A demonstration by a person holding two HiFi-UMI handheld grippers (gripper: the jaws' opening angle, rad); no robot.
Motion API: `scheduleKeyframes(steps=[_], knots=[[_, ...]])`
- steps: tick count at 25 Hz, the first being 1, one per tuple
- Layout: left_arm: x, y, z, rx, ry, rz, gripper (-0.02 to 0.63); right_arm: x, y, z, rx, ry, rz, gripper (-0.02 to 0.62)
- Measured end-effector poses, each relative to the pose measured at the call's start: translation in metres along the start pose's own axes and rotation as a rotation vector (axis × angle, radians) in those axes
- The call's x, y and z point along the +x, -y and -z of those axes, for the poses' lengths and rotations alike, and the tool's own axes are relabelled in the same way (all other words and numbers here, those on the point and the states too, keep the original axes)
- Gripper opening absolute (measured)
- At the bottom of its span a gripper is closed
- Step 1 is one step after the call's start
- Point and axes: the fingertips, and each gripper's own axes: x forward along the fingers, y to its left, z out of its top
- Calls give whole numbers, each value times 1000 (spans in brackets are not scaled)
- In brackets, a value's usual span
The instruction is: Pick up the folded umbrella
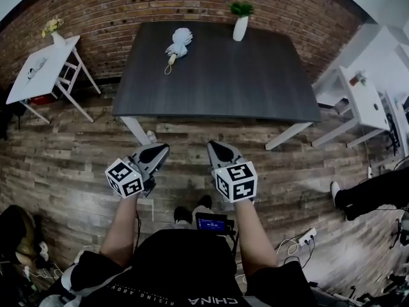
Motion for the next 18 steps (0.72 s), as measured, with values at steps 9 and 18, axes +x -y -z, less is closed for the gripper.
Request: scheduleKeyframes(steps=[9, 18], knots=[[30, -36, -7, -2, -8, -8, 3, 45, 25, -18, 5, 7, -36, 8], [82, -98, -34, 19, -13, -68, 2, 97, 79, -50, 12, 14, -89, 8]])
